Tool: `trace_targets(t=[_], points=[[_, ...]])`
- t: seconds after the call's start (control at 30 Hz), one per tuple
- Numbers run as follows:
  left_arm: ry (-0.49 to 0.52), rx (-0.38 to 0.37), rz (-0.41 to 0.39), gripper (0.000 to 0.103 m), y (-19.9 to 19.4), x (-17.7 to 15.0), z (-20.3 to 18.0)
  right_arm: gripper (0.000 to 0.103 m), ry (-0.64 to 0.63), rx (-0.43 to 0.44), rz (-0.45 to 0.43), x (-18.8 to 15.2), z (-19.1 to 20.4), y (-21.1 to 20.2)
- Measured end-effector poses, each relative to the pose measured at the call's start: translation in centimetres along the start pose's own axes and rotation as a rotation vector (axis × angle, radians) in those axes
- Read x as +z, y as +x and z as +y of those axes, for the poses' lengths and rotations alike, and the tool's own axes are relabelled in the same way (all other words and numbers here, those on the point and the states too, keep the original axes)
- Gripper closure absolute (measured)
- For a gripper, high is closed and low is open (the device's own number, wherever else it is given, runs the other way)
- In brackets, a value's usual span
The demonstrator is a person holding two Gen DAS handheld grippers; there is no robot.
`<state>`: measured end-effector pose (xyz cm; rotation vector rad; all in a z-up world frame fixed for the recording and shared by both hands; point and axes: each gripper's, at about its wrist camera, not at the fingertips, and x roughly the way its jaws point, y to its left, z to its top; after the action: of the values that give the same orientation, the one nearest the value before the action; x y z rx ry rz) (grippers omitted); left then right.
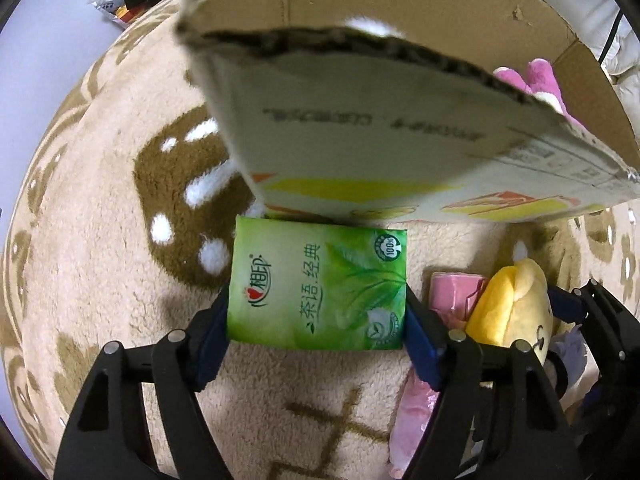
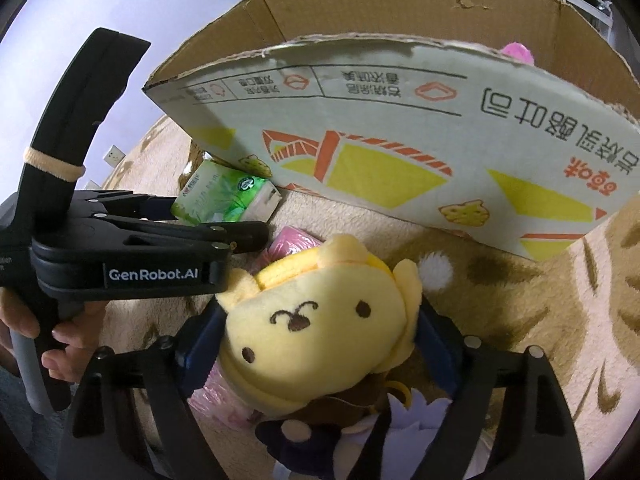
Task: Organize soft objects
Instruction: 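Grasp the green tissue pack with the left tool while the right tool grasps the yellow bear plush, then carry the tissue pack and yellow bear over the box and release both inside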
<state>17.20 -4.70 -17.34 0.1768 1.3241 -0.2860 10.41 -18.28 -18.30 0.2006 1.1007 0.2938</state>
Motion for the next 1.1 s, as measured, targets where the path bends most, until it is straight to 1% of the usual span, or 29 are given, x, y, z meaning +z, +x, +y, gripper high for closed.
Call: trace_targets(t=[0.13, 0.17, 0.2, 0.33, 0.4, 0.43, 0.47, 0.63, 0.77, 0.9, 0.97, 1.1], points=[[0.004, 0.013, -0.011, 0.028, -0.3, -0.7, 0.0, 0.014, -0.008, -0.008, -0.010, 0.0, 0.0, -0.4], [0.006, 0.016, -0.018, 0.028, -0.6, -0.9, 0.0, 0.014, -0.010, -0.012, -0.013, -0.1, -0.1, -0.6], [0.007, 0.019, -0.024, 0.028, -0.9, -1.7, 0.1, 0.014, -0.012, -0.016, -0.016, -0.2, -0.1, -0.8], [0.005, 0.033, -0.050, 0.028, -2.0, -2.5, 0.0, 0.014, -0.010, -0.028, -0.035, -0.4, -0.4, -1.7], [0.000, 0.056, -0.063, 0.028, -2.4, -2.8, 0.2, 0.014, -0.012, -0.034, -0.048, -0.4, -0.5, -2.2], [-0.001, 0.074, -0.070, 0.028, -2.9, -3.1, -0.7, 0.014, -0.014, -0.037, -0.057, -0.5, -0.5, -2.5], [-0.003, 0.089, -0.077, 0.028, -3.3, -3.2, -0.8, 0.014, -0.016, -0.043, -0.070, -0.5, -0.5, -2.8], [-0.019, 0.088, -0.125, 0.028, -5.9, -3.9, -0.3, 0.015, -0.022, -0.076, -0.147, -0.7, -0.4, -4.9], [-0.022, 0.108, -0.189, 0.028, -8.2, -4.9, 0.0, 0.015, -0.017, -0.106, -0.210, -1.2, -0.3, -6.8], [-0.029, 0.140, -0.281, 0.028, -10.9, -5.3, -0.6, 0.015, -0.015, -0.137, -0.276, -1.4, 0.3, -8.9], [-0.037, 0.143, -0.322, 0.028, -11.9, -5.1, -0.3, 0.015, -0.021, -0.156, -0.302, -1.5, 0.5, -9.9], [-0.051, 0.152, -0.408, 0.028, -14.2, -5.6, -0.1, 0.015, -0.038, -0.200, -0.346, -1.9, 2.1, -11.5]])
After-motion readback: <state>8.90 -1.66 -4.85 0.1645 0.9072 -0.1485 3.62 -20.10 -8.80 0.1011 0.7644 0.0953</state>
